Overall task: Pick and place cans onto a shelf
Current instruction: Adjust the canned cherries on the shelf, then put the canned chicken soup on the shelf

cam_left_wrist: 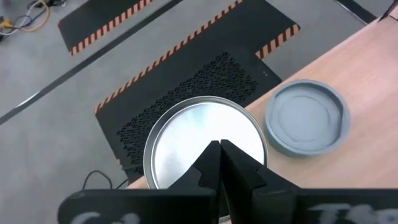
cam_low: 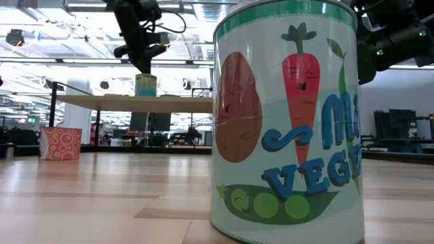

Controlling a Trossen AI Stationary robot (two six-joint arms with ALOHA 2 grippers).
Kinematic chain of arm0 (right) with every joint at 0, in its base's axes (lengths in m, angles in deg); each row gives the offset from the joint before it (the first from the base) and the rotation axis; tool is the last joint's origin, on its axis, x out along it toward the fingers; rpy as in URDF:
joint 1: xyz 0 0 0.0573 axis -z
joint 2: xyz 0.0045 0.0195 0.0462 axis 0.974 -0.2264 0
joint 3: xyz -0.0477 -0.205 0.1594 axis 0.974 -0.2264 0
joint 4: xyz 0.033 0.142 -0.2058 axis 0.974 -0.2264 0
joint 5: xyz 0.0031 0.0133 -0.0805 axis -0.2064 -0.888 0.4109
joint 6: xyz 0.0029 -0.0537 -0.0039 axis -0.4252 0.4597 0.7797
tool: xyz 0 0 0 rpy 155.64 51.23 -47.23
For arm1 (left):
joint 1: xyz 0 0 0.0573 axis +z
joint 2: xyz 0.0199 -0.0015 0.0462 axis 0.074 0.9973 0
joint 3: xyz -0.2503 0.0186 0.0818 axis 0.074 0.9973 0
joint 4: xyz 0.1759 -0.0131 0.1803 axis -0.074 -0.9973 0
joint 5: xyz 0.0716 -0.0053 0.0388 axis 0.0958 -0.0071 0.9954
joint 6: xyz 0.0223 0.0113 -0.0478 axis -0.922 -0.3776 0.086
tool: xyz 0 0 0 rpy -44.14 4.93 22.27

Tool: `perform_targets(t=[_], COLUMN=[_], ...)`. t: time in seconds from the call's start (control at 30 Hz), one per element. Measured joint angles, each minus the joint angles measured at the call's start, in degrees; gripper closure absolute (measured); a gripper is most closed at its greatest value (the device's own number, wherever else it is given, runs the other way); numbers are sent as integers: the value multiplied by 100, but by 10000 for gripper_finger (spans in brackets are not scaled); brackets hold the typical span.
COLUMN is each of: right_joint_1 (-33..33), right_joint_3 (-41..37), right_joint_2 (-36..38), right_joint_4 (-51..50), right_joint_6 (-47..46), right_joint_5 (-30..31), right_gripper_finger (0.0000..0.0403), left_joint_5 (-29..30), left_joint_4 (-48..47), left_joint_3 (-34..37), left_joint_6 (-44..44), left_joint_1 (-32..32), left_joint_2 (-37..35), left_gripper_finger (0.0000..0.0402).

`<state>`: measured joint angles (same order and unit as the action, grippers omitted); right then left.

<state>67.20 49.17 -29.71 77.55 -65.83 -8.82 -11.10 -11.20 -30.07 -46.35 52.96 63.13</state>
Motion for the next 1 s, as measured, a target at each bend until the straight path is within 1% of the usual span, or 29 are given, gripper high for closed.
perform_targets(t=[0.17, 0.4, 0.53, 0.6, 0.7, 0.77, 0.87, 0.93, 1.0], right_joint_1=[0, 0, 0, 10, 53, 117, 340, 579, 847], right_joint_3=[0, 0, 0, 0, 0, 0, 5, 85, 277], right_joint_2=[0, 0, 8, 82, 242, 372, 575, 675, 735], right_joint_4=[0, 0, -2, -14, -25, -93, -212, -557, -1198], right_joint_6=[0, 0, 205, 360, 459, 498, 537, 436, 234], right_joint_5=[0, 0, 7, 34, 202, 327, 332, 325, 320], right_gripper_finger=[386, 389, 389, 390, 391, 391, 390, 390, 391], left_joint_5=[16, 187, 138, 107, -68, -197, -339, -468, -490], left_joint_4=[-60, -77, -8, 179, 652, 1099, 1910, 2449, 2947], left_joint_3=[9, 9, 16, 199, 732, 1240, 2124, 2748, 3358], left_joint_6=[0, -109, -216, -251, -365, -369, -363, -325, -222], left_joint_1=[-1, 1, -57, -205, -558, -874, -1443, -1831, -2218], left_joint_2=[-121, -194, -515, -797, -1366, -1813, -2527, -2970, -3378], left_gripper_finger=[401, 401, 401, 401, 401, 401, 401, 401, 401])
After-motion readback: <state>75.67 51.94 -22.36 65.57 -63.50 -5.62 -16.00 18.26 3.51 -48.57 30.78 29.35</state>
